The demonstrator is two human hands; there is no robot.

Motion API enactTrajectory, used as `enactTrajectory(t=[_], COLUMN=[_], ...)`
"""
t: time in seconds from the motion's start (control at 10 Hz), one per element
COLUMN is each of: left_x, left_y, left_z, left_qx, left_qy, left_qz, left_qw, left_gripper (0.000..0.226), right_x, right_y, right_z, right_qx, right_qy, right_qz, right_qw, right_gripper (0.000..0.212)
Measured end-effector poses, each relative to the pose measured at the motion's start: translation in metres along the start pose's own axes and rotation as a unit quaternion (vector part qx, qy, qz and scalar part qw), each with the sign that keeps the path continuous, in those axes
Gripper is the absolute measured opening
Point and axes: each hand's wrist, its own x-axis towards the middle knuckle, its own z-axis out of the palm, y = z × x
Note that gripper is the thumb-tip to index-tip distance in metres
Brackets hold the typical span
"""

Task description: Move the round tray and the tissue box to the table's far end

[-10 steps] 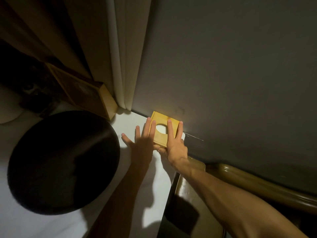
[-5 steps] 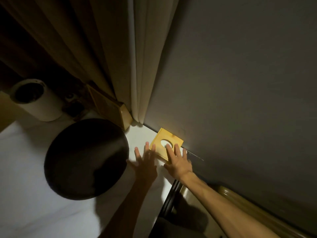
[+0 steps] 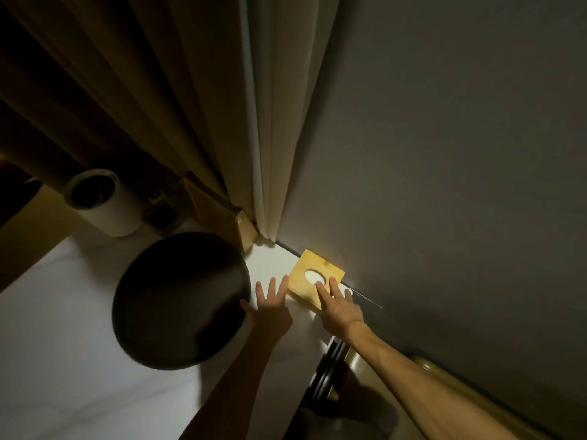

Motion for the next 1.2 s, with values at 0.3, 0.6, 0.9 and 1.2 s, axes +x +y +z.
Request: enactTrajectory(t=[0.3, 0.6, 0.9, 1.2], left_x=[-0.067, -0.125, -0.122, -0.108], left_y=[-0.101, -0.174, -0.170, -0.201], left_z=[-0.059, -0.033, -0.037, -0.079], left_qx=[0.031, -0.060, -0.045, -0.012], left_qy=[-0.052, -0.121, -0.181, -0.091], left_qz=[-0.251, -0.276, -0.269, -0.211], left_qw=[0.966, 0.952, 0.945, 0.973], left_gripper=[0.063, 0.072, 0.070, 0.050], right_x=[0.009, 0.031, 0.029, 0.044], right_y=[-0.105, -0.159, -0.153, -0.178], right_z=[0.036, 0.070, 0.063, 0.021], right_qx=[-0.180, -0.286, -0.308, -0.216], right_qy=[0.082, -0.063, -0.072, -0.083], right_qz=[-0.251, -0.269, -0.270, -0.266], right_qw=[0.948, 0.917, 0.909, 0.936], right_gripper=[0.073, 0.067, 0.064, 0.045])
